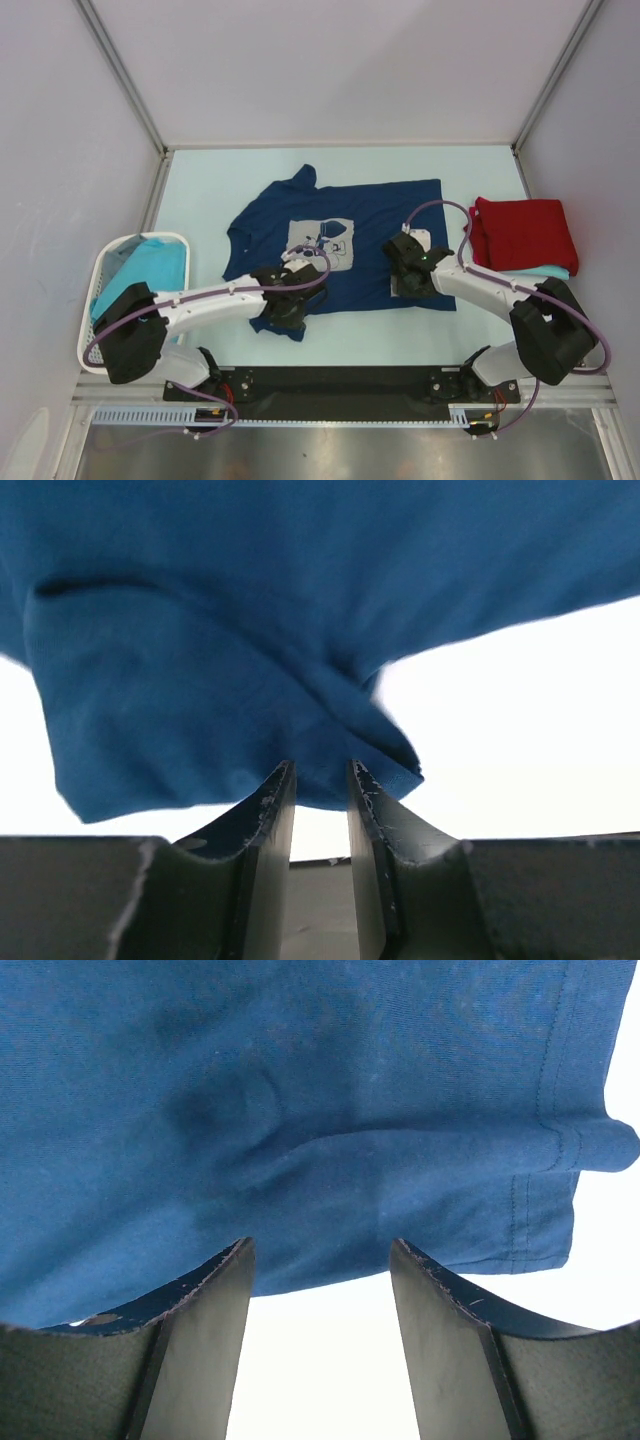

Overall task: Fold and stack the t-shirts
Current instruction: Grap the side of the flattened tshirt closest away from the robot with both arms

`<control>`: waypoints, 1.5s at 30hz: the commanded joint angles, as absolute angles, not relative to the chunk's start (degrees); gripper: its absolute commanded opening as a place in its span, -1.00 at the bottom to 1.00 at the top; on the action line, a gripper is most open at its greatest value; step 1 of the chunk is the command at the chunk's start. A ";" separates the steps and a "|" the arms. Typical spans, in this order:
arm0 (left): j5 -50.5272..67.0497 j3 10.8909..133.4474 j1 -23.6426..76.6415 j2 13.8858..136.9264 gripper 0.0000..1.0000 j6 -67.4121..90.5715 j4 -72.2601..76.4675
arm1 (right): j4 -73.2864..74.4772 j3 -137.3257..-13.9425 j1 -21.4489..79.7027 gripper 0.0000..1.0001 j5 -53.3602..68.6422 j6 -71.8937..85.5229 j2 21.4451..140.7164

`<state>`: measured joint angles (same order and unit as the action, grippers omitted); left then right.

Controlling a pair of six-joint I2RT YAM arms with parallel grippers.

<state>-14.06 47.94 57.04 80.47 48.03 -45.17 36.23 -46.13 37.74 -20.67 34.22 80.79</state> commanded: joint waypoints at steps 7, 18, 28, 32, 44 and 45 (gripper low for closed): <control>-15.29 48.07 57.22 80.59 -0.31 48.69 -48.07 | 34.45 -49.74 37.53 0.24 -20.92 33.40 83.85; -22.67 59.40 55.46 76.37 -0.28 46.85 -52.90 | 34.63 -48.78 37.44 0.24 -21.18 33.92 83.49; -17.85 57.14 52.65 83.58 -0.28 43.94 -47.99 | 34.63 -49.13 37.35 0.24 -21.36 33.84 83.67; -14.86 53.45 53.08 82.80 -0.31 45.17 -45.97 | 34.54 -48.52 36.92 0.24 -21.45 33.75 83.41; -13.10 49.75 54.84 84.46 -0.32 46.05 -43.77 | 33.93 -49.39 36.74 0.24 -21.01 33.49 84.81; -12.75 49.49 54.93 84.90 -0.32 45.97 -43.42 | 34.01 -49.39 36.74 0.24 -20.92 33.49 84.81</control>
